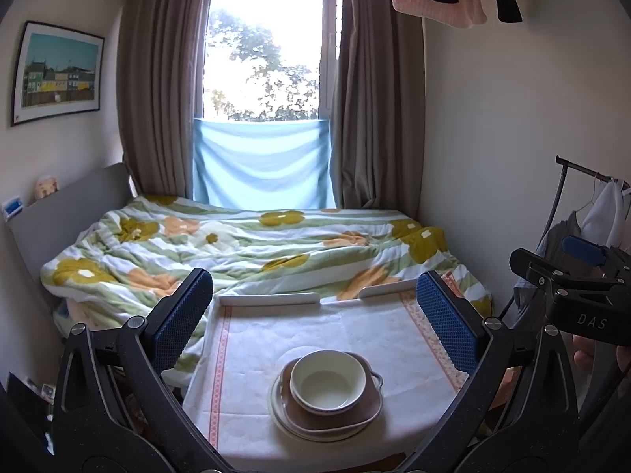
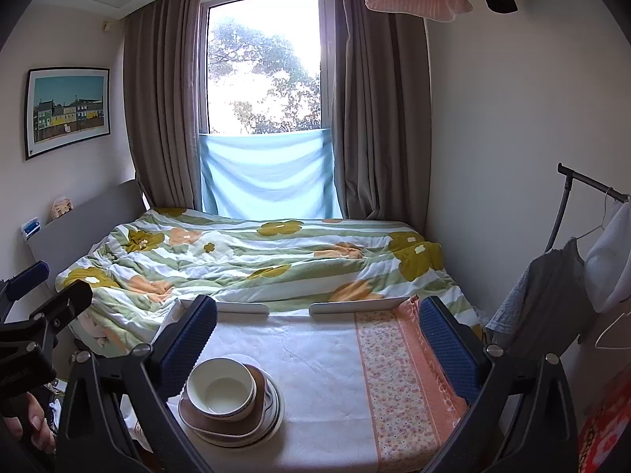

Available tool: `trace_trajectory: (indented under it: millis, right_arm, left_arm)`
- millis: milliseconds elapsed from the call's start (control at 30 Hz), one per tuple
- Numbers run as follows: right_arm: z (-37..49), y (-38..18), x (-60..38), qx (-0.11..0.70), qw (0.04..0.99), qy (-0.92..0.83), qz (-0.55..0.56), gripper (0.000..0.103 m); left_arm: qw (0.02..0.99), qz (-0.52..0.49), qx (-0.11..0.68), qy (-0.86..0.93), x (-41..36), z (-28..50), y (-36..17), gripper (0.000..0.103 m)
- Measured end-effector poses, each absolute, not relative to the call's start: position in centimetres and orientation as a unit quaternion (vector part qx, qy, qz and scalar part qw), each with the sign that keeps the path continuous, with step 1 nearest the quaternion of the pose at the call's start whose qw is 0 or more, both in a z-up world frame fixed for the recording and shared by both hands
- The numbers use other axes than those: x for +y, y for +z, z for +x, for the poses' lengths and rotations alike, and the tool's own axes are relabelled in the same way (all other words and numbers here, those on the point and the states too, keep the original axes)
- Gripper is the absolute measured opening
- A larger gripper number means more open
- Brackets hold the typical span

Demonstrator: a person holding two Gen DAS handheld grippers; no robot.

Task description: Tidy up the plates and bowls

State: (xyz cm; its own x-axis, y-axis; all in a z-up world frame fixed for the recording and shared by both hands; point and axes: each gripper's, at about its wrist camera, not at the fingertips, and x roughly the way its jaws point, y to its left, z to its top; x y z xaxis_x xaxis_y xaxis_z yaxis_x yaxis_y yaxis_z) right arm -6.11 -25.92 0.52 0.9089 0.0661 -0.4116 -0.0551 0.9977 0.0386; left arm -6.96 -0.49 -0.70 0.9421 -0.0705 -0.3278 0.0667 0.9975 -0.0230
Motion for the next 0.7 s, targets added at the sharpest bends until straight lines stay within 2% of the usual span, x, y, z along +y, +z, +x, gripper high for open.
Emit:
trace_trajectory:
  millis: [400,700]
  right_arm:
    - [-6.0,0.6,-25.9,0.210,0.977,0.028,0.012,0.102]
    - [-5.3,0.5,-25.6,0.217,0.976,0.027,0.017,0.102]
  left_arm:
    - [0.986,-0.004,0.164,-0.036,-0.3,-6.6,-1.0,0.103]
    - [0.991,0.015,0.132,-0.031,0.6,-6.6,-1.2,0.103]
